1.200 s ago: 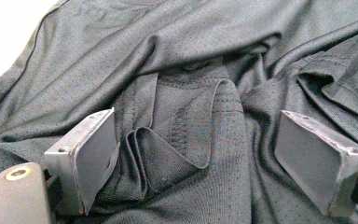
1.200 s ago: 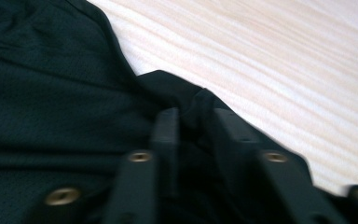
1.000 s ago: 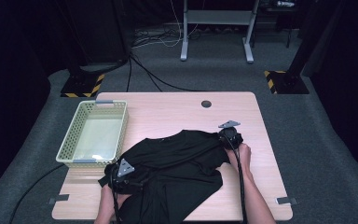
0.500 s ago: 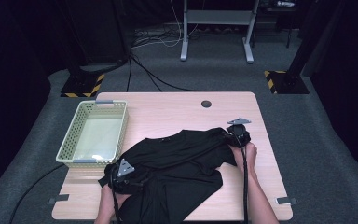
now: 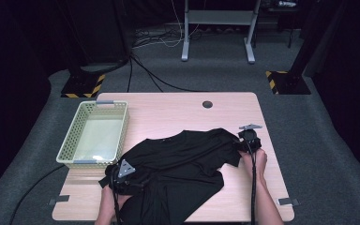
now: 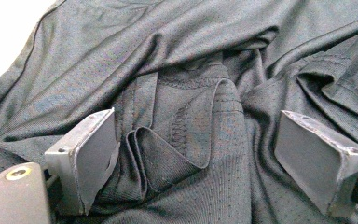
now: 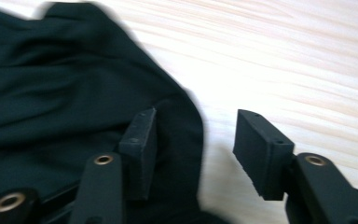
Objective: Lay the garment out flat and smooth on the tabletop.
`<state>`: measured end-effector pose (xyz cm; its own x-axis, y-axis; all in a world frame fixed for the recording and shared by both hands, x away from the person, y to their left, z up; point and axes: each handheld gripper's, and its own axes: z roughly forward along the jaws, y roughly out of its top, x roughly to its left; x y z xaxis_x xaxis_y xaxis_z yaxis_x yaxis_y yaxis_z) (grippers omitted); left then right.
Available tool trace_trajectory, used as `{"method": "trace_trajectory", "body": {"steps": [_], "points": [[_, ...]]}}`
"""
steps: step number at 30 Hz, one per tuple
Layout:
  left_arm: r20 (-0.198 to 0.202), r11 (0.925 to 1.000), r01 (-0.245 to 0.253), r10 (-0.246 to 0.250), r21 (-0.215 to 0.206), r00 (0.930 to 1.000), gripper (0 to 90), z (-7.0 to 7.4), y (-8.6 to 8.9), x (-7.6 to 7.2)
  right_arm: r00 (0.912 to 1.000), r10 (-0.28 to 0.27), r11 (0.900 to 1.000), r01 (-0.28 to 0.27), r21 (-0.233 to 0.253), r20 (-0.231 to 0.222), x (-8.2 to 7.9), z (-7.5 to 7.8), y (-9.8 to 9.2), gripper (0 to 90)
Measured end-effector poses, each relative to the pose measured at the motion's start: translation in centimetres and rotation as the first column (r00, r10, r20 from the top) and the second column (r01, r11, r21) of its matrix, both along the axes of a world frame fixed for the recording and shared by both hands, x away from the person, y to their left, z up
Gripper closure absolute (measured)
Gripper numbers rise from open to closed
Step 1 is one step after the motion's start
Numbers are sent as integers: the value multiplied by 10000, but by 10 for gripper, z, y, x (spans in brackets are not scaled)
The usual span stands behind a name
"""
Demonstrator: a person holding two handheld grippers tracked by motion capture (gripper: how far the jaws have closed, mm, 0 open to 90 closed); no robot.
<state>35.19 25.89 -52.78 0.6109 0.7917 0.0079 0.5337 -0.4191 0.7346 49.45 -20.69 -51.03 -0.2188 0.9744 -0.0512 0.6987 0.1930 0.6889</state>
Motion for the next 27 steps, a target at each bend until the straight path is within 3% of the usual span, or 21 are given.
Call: {"method": "trace_trajectory", "body": {"steps": [8, 10, 12, 15, 18, 21, 22, 24, 26, 27], "points": [[8, 9998, 214, -214, -26, 9998, 136, 0, 4, -1, 9952, -922, 9957, 923, -32, 325, 10, 6, -17, 452], [12, 9998, 208, -208, -23, 9998, 136, 0, 4, -1, 9963, -809, 9966, 804, 159, 281, 8, 8, -16, 425], [11, 9998, 201, -201, -24, 9998, 136, 0, 4, -1, 9985, -429, 9959, 400, 806, 339, 0, 12, -12, 406], [6, 9998, 183, -183, -15, 9998, 136, 0, 4, -1, 9978, 540, 9916, -580, 1157, 372, -16, 17, 5, 351], [5, 9998, 174, -174, -9, 9998, 136, 0, 3, -1, 9856, 1669, 9759, -1692, 1380, 283, -34, 14, 30, 300], [7, 9998, 173, -173, -15, 9998, 136, 0, 3, -1, 9671, 2531, 9564, -2462, 1572, -252, -47, 1, 54, 259], [4, 9999, 172, -172, -8, 9999, 136, 0, 3, -1, 9627, 2674, 9539, -2584, 1527, -410, -51, -4, 61, 230], [3, 9998, 176, -176, -3, 9998, 136, 0, 4, -1, 9624, 2705, 9575, -2663, 1110, -242, -61, -7, 72, 205], [6, 9998, 175, -175, -18, 9998, 136, 0, 4, -1, 9596, 2807, 9521, -2758, 1321, -202, -70, -8, 77, 171], [7, 9998, 173, -173, -18, 9999, 136, 0, 3, -1, 9591, 2826, 9531, -2786, 1182, -183, -76, -9, 80, 157]]}}
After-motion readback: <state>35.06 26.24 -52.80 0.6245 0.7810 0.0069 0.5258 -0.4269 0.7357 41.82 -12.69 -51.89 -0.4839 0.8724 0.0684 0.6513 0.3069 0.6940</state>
